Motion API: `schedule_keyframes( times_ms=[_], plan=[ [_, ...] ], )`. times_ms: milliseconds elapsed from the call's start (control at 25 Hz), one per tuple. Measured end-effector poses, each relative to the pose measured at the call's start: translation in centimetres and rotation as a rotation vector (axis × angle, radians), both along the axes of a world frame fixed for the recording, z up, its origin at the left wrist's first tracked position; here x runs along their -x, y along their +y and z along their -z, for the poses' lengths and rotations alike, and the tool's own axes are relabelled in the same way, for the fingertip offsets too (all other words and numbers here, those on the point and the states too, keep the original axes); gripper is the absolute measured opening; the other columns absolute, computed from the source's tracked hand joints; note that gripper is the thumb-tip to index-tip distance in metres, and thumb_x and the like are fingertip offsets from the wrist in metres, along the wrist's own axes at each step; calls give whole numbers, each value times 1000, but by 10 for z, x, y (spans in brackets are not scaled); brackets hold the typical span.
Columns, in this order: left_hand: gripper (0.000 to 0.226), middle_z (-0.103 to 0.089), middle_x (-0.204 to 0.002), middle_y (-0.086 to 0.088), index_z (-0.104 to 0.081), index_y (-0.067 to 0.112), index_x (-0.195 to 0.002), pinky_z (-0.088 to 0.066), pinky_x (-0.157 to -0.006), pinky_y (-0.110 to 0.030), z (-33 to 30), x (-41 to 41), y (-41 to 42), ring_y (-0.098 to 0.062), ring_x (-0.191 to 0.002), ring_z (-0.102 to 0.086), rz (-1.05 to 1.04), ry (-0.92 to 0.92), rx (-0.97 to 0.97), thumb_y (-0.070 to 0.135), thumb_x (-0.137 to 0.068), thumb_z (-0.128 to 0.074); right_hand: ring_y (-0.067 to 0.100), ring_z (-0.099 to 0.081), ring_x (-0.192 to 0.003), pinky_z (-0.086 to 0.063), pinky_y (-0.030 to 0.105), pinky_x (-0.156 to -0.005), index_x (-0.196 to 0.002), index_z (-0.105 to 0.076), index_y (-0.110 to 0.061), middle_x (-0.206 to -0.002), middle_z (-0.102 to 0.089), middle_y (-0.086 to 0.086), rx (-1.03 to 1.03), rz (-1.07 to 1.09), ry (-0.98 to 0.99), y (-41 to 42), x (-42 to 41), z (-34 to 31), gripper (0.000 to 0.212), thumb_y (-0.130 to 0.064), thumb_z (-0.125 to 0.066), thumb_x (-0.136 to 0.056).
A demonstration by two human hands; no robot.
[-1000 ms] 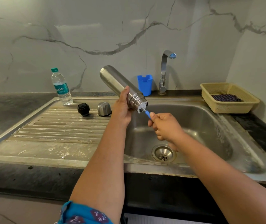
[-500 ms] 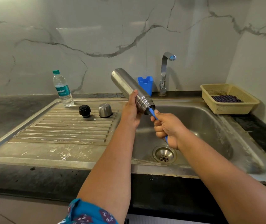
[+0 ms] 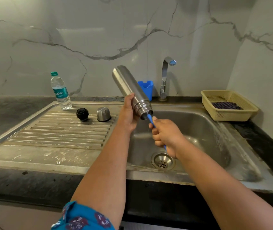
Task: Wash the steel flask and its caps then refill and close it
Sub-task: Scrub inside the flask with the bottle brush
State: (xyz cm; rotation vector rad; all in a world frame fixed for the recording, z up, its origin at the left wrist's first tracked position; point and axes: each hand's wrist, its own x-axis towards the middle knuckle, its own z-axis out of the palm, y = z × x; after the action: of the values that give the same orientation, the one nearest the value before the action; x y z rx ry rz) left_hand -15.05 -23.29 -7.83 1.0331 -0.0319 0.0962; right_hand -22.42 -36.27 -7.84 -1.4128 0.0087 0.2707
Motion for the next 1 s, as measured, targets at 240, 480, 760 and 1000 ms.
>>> schedule_keyframes(
  times_ms=[240, 480, 760, 1000],
  plan=[
    [65, -69, -108, -9, -54, 8, -118, -59, -74, -26, 17, -5, 3, -18, -94, -70, -151, 178, -339, 48, -75, -80, 28, -58, -92, -39, 31, -81, -97, -66, -4, -96, -65, 13, 895, 111, -400, 1, -7, 22, 43, -27, -31, -105],
    [41, -70, -93, -8, -59, 7, -112, -58, -69, -25, 20, -8, -1, -15, -80, -69, -64, 183, -167, 37, -87, -72, 16, -49, -45, -37, 26, -41, -84, -58, -6, -60, -52, 4, 220, 11, 35, 3, -21, 20, 40, -31, -34, -105],
    [61, -71, -98, -11, -56, 3, -129, -57, -76, -34, 25, -19, -15, -21, -82, -68, -41, 112, -55, 46, -88, -67, 1, -17, -29, -14, 14, -27, -74, -45, -12, -45, -25, -10, -420, -92, 345, -11, -10, 4, 37, -29, -34, -105],
    [58, -64, -126, -18, -46, 12, -136, -54, -97, -49, 30, -31, 6, -28, -103, -68, -180, 68, 26, 37, -89, -69, 2, -18, -29, -13, 14, -29, -73, -46, -12, -43, -27, -9, -277, -104, 373, -10, -1, 1, 38, -30, -36, -105]
  ],
)
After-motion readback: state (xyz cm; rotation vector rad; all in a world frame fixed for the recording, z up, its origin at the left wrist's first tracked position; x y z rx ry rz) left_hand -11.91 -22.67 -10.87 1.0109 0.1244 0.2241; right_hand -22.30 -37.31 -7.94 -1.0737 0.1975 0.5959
